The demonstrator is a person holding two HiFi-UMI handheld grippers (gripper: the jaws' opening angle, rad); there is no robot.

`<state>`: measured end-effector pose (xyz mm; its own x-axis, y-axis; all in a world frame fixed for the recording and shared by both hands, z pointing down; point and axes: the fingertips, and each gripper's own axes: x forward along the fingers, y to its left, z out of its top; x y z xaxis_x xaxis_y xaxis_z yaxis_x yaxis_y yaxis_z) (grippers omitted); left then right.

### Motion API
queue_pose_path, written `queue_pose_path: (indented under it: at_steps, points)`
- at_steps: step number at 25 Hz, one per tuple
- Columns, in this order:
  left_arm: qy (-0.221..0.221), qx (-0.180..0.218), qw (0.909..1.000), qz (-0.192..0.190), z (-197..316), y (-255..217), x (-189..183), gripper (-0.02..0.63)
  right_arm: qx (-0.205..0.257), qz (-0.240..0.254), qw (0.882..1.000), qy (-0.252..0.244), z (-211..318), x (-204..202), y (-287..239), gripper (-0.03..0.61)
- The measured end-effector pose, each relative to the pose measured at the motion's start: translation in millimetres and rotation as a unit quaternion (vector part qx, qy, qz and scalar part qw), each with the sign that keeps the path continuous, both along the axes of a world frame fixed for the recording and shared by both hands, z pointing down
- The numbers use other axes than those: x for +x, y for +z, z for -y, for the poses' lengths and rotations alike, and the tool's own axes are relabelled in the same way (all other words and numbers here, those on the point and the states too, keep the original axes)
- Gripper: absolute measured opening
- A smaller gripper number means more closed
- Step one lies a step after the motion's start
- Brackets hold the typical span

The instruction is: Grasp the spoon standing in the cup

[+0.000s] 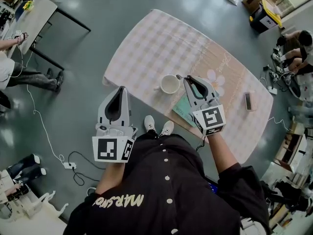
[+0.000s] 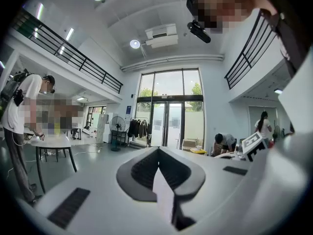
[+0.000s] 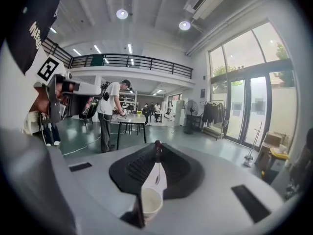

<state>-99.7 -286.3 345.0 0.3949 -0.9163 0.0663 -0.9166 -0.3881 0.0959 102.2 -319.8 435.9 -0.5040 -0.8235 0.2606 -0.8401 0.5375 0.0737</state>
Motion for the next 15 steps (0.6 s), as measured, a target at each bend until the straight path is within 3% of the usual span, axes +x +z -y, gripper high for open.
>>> queue_pose_path:
  at_steps: [15]
  points:
    - [0.003,0.037,0.9993,-0.002,14.5,-23.2,-0.2,0.011,0.089,0.078,0.991,0.07,-22.9,50.8,-117.6,0.043]
